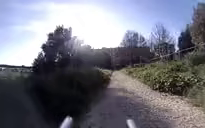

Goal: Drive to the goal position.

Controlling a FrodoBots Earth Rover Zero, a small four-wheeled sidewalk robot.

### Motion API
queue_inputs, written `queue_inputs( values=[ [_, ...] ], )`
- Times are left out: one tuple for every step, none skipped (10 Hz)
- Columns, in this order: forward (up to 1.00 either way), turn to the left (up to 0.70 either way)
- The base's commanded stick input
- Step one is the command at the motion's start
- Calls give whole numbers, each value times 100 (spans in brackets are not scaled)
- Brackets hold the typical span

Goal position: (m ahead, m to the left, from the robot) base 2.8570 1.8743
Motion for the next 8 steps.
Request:
queue_inputs(
  values=[
    [50, 0],
    [50, 0],
    [50, 0],
    [50, 0],
    [50, 0],
    [50, 0],
    [50, 0],
    [50, -11]
  ],
)
